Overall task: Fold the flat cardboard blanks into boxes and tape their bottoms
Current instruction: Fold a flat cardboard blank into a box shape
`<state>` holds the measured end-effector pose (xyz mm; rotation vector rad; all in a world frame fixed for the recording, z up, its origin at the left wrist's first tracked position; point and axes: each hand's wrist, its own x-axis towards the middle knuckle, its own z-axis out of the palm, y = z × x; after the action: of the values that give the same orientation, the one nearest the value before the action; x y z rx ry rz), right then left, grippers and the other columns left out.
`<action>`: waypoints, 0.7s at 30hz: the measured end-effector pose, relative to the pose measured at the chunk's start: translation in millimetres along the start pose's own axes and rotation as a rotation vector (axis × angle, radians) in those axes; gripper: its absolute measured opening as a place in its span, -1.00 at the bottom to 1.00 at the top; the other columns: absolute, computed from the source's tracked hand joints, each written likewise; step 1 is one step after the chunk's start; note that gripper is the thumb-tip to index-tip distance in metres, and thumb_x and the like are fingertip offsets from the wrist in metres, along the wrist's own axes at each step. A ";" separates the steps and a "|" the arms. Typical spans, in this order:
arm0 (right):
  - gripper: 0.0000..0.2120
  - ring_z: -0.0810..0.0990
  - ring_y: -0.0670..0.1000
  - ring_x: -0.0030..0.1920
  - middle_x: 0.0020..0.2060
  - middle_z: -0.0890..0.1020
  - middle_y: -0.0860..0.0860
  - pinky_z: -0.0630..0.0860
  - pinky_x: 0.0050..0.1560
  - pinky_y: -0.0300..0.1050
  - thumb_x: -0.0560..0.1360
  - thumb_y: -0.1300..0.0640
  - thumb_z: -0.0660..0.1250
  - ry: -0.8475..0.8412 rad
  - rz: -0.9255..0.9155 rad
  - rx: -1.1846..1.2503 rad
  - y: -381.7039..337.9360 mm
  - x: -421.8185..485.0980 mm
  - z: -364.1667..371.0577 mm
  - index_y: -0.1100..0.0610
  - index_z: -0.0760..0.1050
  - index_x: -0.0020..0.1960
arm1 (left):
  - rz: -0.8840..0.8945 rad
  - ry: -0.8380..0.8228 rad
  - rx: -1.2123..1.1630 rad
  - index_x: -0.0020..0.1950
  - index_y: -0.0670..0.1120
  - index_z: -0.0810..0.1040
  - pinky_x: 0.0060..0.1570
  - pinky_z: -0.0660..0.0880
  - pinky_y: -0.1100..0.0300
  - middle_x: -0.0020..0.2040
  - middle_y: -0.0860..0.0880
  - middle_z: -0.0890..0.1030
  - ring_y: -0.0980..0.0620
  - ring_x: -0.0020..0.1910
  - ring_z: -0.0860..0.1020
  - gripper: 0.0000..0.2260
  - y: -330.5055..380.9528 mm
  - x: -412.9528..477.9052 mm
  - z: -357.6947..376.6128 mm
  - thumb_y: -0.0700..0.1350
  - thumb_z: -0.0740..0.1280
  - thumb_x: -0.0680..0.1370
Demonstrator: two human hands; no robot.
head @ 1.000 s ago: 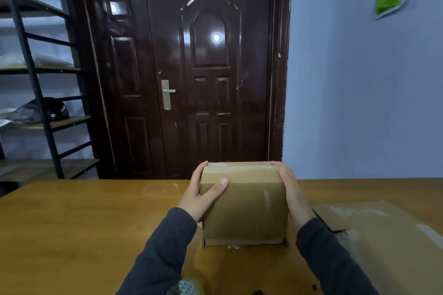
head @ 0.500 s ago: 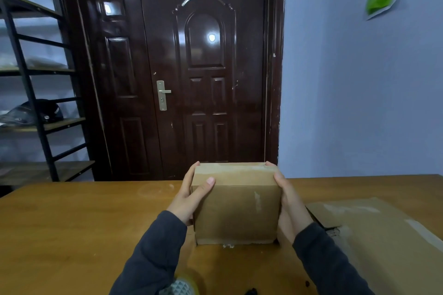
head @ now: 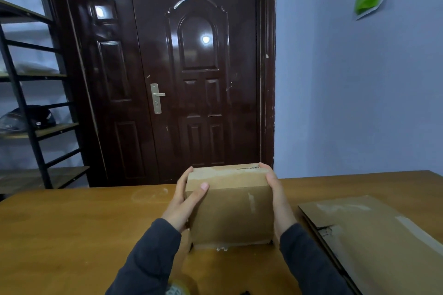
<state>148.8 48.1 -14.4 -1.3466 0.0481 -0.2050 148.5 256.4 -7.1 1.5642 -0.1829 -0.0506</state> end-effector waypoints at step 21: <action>-0.63 0.47 0.04 0.31 0.26 0.53 -0.08 0.34 0.38 0.23 0.47 -0.35 0.18 -0.033 -0.036 0.008 16.5 -1.2 -2.3 -0.30 0.49 0.21 | -0.018 0.010 -0.022 0.38 0.35 0.23 -0.19 0.49 0.10 0.18 0.08 0.36 0.04 0.04 0.45 -0.49 3.4 1.2 -7.3 0.04 0.34 0.52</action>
<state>149.2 49.5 -31.0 -1.3429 -0.0045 -0.2127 150.4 263.4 -3.6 1.5436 -0.1598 -0.0581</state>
